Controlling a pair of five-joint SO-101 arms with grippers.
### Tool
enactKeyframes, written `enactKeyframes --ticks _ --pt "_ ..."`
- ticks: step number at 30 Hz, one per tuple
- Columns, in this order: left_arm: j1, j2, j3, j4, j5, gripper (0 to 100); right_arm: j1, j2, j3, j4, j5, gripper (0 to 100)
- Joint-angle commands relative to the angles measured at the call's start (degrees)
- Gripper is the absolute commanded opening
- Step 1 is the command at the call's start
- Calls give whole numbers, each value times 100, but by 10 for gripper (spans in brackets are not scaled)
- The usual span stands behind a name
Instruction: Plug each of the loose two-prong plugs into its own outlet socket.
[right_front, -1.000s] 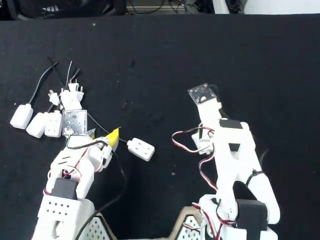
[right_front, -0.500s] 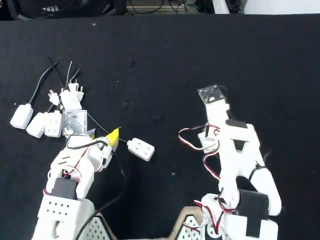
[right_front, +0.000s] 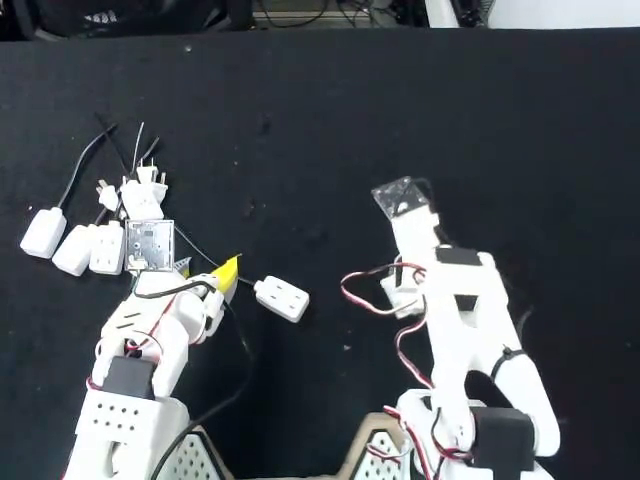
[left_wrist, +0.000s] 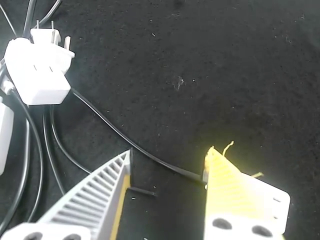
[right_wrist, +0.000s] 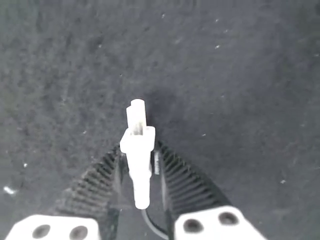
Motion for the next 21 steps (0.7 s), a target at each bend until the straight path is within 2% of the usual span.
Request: enactKeyframes --ticks 1,7,11,13,17,21 --pt "-48 -62 -57 9 -44 235 -149 -207 66 -70 79 12" --pt "-48 -62 -57 9 -44 235 -105 -207 163 62 545 24" --pt "-48 -62 -57 9 -44 235 -123 -242 171 202 651 118" --pt "-48 -62 -57 9 -44 235 -97 -251 154 185 642 105" --pt "-48 -62 -57 9 -44 235 -97 -251 136 185 624 11" --pt "-48 -62 -57 9 -44 235 44 -251 127 211 633 28"
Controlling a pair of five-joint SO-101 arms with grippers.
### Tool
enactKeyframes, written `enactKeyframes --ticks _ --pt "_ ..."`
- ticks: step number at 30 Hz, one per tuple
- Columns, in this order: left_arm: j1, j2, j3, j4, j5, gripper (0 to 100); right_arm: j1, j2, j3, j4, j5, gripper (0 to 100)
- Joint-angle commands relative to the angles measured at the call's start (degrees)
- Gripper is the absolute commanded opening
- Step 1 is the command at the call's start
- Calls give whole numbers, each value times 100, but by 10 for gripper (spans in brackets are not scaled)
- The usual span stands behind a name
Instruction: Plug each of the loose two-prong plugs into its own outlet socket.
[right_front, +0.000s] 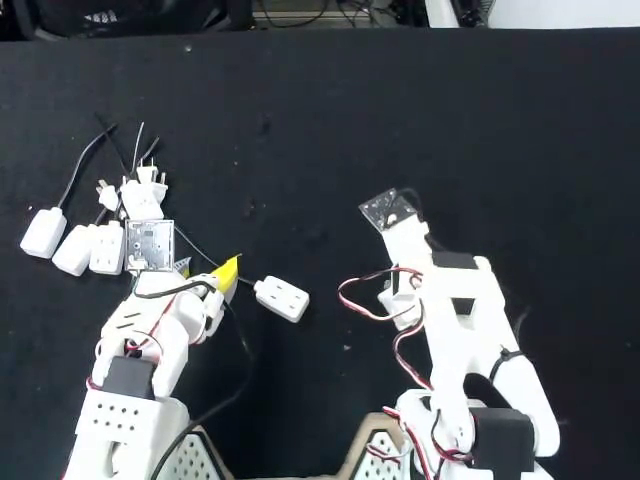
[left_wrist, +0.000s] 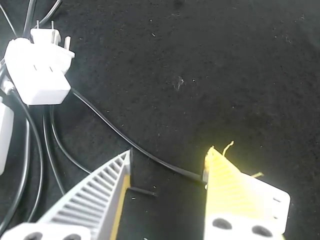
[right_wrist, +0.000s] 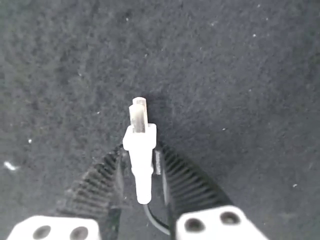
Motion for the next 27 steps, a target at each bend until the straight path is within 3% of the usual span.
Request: enactKeyframes --ticks 1,6,18,27 --pt "-48 -62 -57 9 -44 235 176 -242 -75 53 44 30" --pt "-48 -62 -57 9 -44 235 316 -242 -31 62 378 108" --pt "-48 -62 -57 9 -44 235 308 -242 -541 756 396 90" --pt "-48 -62 -66 9 -44 235 308 -215 171 -475 404 83"
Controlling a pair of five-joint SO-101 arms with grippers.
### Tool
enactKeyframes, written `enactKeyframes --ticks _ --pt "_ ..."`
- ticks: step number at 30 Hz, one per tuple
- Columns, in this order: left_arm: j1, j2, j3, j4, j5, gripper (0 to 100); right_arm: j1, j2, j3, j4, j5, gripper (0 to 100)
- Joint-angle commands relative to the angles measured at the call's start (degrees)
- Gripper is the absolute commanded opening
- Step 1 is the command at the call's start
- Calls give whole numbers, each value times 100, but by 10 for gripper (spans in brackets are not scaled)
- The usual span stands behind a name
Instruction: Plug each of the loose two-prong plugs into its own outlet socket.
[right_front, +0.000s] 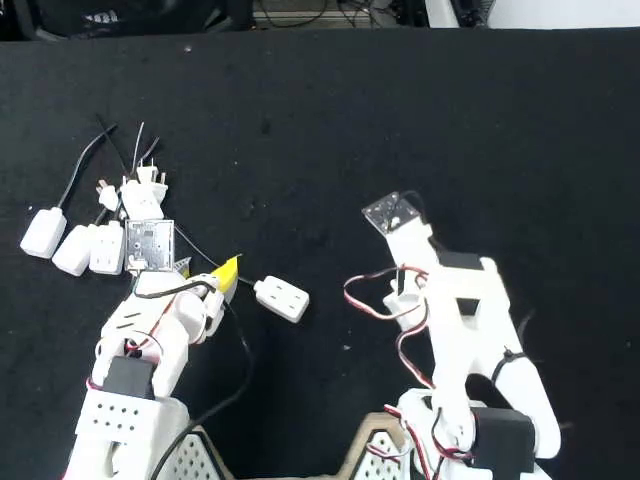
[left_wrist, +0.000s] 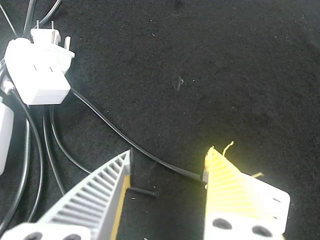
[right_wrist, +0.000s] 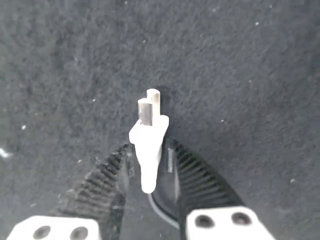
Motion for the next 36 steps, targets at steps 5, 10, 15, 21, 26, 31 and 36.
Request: enactKeyframes --ticks 5,10,15,21,26,31,36 --pt "-48 -62 -57 9 -44 235 105 -251 -145 -369 35 10" --pt "-48 -62 -66 9 -44 235 -404 -251 -1042 651 -475 10" --pt "-48 -62 -84 9 -44 235 -1873 -251 -1490 1011 -1108 10" --pt "-48 -62 -75 -9 -44 235 -2954 -207 -1736 466 -1749 10" --pt "-48 -62 -66 -35 -26 234 -3042 -242 -1253 -659 -2295 10" --pt "-57 -62 -84 -35 0 234 -3270 -251 -629 -1301 -2541 10" --pt "-57 -62 -163 -18 9 234 -3473 -251 -347 -1741 -2541 10"
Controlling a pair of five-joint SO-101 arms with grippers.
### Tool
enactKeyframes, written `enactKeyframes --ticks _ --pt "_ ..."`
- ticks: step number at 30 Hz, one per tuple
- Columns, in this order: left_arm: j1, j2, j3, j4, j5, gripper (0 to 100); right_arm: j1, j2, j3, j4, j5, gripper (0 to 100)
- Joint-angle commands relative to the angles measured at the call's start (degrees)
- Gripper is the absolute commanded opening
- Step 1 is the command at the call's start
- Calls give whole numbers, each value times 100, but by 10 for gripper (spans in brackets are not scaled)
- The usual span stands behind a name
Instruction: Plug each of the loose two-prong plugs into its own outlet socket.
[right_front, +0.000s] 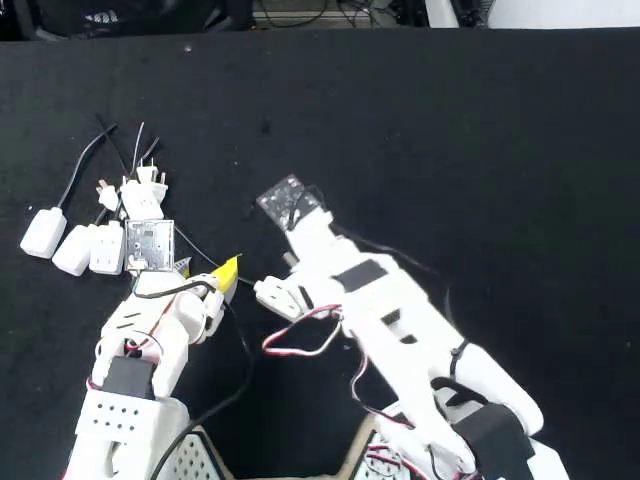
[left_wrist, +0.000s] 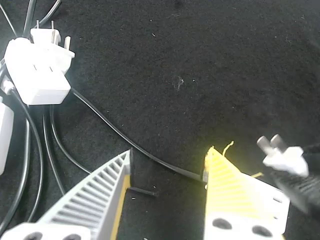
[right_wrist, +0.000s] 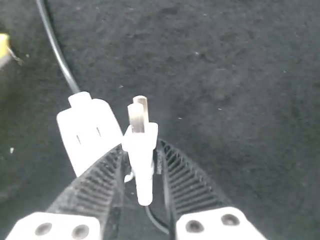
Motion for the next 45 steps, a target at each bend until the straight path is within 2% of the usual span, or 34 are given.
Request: enactKeyframes --ticks 1,5,9,16,23,27,33,40,45 --pt "-66 -62 -189 0 9 234 -114 -251 40 -369 -53 10" --pt "-286 -62 -207 -35 62 234 -167 -251 66 -404 -53 10" --pt "-488 -62 -321 0 387 237 -545 -251 66 -413 -53 10" --pt "-462 -62 -321 9 404 238 -677 -312 233 -721 -62 10" --pt "-453 -62 -330 9 404 238 -677 -1701 1244 -1433 -97 10" --pt "-321 -62 -338 9 404 238 -914 -2176 1578 -1459 -62 10" --pt "-180 -62 -338 9 404 236 -1380 -1965 1604 -1556 -53 10" --pt "-163 -62 -338 9 404 238 -1626 -1437 1622 -2154 -53 10" --pt "13 -62 -286 18 193 238 -1679 -1516 1613 -2163 -53 10"
